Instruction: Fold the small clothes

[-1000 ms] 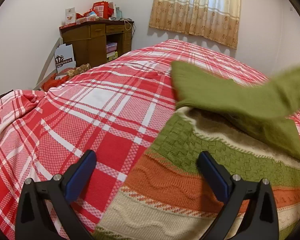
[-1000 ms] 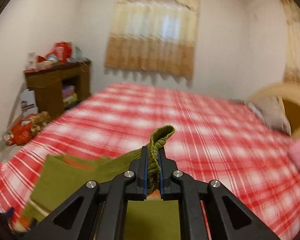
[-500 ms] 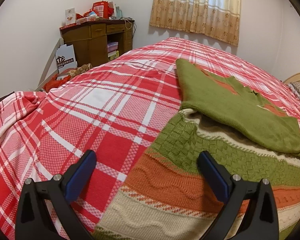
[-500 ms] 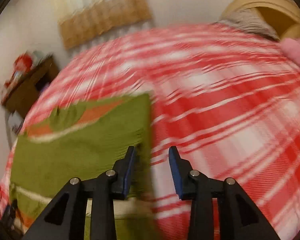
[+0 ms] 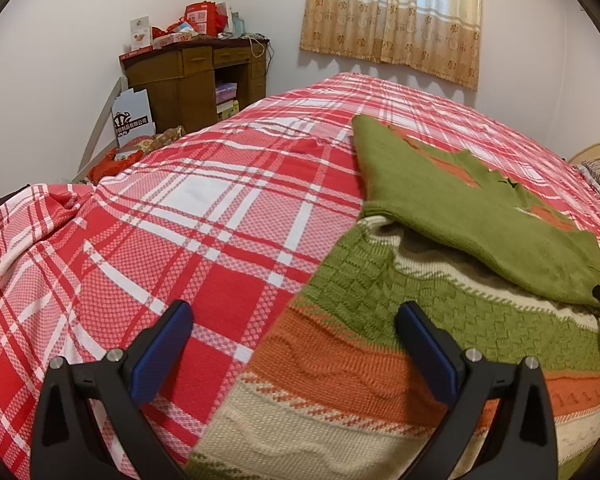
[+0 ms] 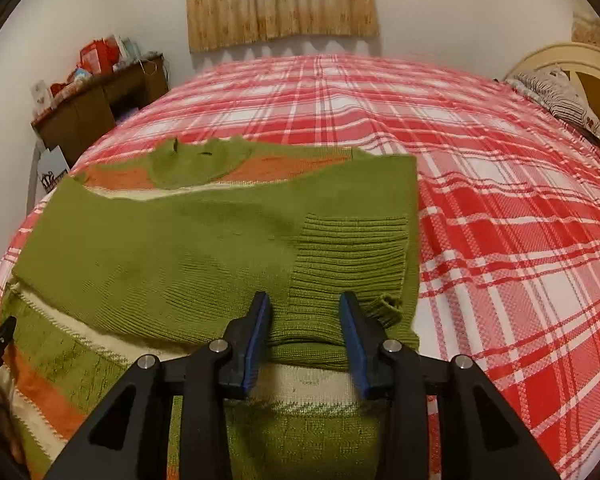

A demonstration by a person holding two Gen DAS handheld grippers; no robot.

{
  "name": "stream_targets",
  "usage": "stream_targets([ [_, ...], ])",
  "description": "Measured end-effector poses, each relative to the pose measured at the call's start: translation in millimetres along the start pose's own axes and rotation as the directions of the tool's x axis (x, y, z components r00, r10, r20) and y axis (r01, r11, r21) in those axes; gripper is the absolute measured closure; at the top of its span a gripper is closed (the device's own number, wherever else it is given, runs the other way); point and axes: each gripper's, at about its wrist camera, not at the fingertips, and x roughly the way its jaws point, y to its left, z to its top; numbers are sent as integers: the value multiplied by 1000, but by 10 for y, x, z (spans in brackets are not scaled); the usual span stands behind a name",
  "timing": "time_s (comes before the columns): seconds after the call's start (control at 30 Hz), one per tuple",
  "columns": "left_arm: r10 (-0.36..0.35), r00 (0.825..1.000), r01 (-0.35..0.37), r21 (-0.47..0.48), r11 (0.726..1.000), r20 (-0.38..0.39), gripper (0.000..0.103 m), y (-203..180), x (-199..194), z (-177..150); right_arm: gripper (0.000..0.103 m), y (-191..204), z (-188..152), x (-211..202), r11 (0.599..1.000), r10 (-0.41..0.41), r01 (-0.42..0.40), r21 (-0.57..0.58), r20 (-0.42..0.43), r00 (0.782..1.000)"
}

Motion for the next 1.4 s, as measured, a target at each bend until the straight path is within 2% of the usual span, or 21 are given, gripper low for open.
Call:
stream_targets([
  [0.1, -2, 1000, 2, 1, 1000, -1, 0, -1, -8, 0, 65, -44, -14, -265, 1000, 9, -9, 16, -13, 1000],
  [0.17, -14, 1000, 15, 9, 1000, -10, 0, -4, 2, -3, 65, -109, -121, -664, 998, 58, -59, 18, 62, 996],
  [0.37, -62, 997, 67, 111, 991, -50, 0, 76, -254, -186, 57, -391, -618, -1586, 997, 82, -79, -19, 178, 981],
  [0.47, -137, 986, 149, 148, 978, -91, 0, 184, -486, -346, 57, -596, -966, -1908, 994, 106, -104, -16, 167, 980],
  [0.57, -162, 985, 170, 203, 964, -57, 0, 297, -784, -480, 57, -702, -1350, -2138, 989, 149, -151, 6, 140, 979],
  [0.63, -189, 981, 193, 221, 956, -39, 0, 384, -951, -556, 57, -727, -1552, -2159, 982, 183, -186, 20, 90, 979],
  [0.77, -222, 974, 224, 238, 945, -34, 0, 451, -1173, -666, 57, -610, -1983, -2059, 982, 188, -188, -6, -17, 982],
  [0.87, -235, 972, 233, 257, 938, -24, 0, 432, -1259, -676, 57, -513, -2188, -1933, 975, 219, -221, -13, -85, 972],
  [0.97, -232, 973, 221, 280, 934, 6, 0, 439, -1374, -668, 58, -360, -2344, -1828, 974, 216, -225, -39, -161, 963],
  [1.1, -240, 970, 220, 261, 940, 48, 0, 531, -1473, -621, 65, -206, -2469, -1788, 969, 199, -224, -102, -211, 957],
  [1.2, -242, 969, 226, 232, 946, 44, 0, 595, -1465, -609, 72, -203, -2534, -1768, 965, 224, -249, -85, -235, 946],
  [1.23, -241, 970, 226, 222, 948, 43, 0, 621, -1461, -611, 78, -207, -2556, -1761, 962, 240, -264, -73, -238, 941],
  [1.33, -238, 970, 226, 207, 952, 37, 0, 650, -1444, -631, 79, -288, -2539, -1728, 953, 298, -304, 5, -220, 929],
  [1.4, -243, 970, 233, 200, 952, 27, 0, 651, -1433, -630, 79, -412, -2511, -1647, 932, 362, -348, 102, -208, 909],
])
